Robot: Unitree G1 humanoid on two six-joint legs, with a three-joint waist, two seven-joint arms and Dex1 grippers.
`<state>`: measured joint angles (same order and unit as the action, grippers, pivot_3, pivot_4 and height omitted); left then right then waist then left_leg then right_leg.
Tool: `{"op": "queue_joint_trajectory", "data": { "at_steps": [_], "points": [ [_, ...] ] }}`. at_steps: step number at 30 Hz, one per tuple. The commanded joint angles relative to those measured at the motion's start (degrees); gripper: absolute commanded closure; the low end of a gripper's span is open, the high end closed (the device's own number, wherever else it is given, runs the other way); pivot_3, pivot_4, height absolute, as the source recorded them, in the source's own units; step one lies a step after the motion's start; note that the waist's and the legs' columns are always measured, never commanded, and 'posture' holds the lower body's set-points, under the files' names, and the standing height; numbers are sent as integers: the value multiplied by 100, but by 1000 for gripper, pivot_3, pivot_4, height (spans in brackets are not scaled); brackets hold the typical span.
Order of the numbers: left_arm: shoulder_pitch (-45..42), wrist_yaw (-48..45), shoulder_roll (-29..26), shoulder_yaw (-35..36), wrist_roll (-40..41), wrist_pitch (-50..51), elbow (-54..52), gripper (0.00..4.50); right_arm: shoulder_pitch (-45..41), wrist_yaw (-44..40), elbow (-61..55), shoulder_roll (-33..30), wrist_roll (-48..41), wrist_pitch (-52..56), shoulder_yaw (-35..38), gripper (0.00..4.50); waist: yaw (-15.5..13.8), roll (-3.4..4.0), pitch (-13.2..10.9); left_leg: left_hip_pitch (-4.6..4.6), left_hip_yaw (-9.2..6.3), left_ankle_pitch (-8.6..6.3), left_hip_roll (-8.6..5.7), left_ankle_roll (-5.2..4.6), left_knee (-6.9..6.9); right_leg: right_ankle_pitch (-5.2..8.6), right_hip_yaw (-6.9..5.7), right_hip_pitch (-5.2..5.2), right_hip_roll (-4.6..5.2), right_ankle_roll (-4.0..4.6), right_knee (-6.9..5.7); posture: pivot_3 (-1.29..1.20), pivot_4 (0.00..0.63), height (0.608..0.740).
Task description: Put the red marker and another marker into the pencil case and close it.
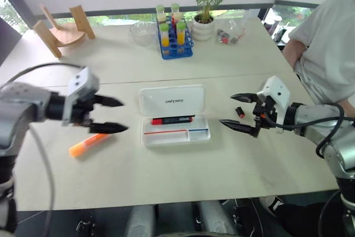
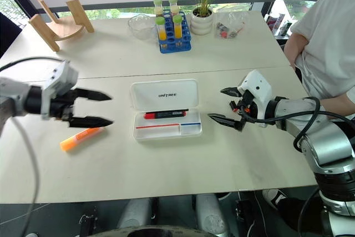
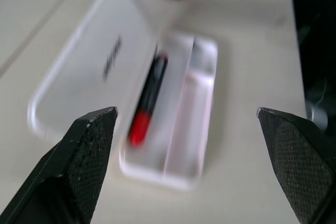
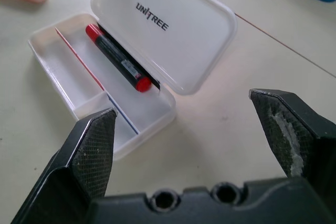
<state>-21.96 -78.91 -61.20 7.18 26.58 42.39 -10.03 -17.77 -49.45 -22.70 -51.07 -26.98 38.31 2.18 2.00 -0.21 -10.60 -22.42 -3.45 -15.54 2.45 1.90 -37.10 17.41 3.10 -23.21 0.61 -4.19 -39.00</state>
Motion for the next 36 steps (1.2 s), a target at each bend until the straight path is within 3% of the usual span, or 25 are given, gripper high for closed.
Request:
{"op": "queue_joint_trajectory", "data": {
  "at_steps": [1,6,11,18,25,26,32,36],
  "points": [
    [710,307,-336,406,-691,-1108,494,104,-107,-85,-79,-27,29,-123,57,0,-17,-2,-1,0,2,0,0,0,-2,0,1,1,1,0,0,0,150,740],
    [1655,714,-98,700,-901,-1906,896,104,-175,-160,-62,-21,42,-85,-22,0,-15,-7,-5,0,8,-1,3,-1,3,2,4,-5,3,3,1,0,150,740],
    [1818,979,391,557,-977,-2471,1129,104,-324,-283,16,-89,49,-49,-21,0,-112,-7,-6,-3,11,-1,3,0,0,1,3,-5,5,2,1,0,150,740],
    [1748,1174,792,7,-1614,-3645,2380,104,-377,-386,20,-203,73,7,50,0,-110,-4,-4,-2,12,-1,3,-1,2,1,2,-6,2,3,2,0,150,740],
    [1612,1070,874,-234,-1673,-4218,3253,3390,-340,-387,6,-280,75,25,127,0,-103,48,27,21,12,-1,4,-1,2,0,3,10,-1,5,-3,0,150,740],
    [1617,1028,851,-232,-1630,-4208,3234,3698,-334,-384,5,-285,75,27,136,0,-101,57,32,24,12,-1,4,-1,2,0,3,13,-1,5,-4,0,150,740],
    [1383,718,803,-138,-1139,-3755,2539,3684,-320,-359,15,-298,88,22,159,0,-89,63,36,28,14,-1,5,-1,2,0,5,16,-3,5,-5,0,150,740],
    [314,533,1179,-776,-548,-2435,920,3684,-341,-261,21,-220,129,6,152,0,-234,33,20,-5,-4,1,2,2,-9,-1,-11,4,-1,2,-5,0,150,740]
  ]
}}
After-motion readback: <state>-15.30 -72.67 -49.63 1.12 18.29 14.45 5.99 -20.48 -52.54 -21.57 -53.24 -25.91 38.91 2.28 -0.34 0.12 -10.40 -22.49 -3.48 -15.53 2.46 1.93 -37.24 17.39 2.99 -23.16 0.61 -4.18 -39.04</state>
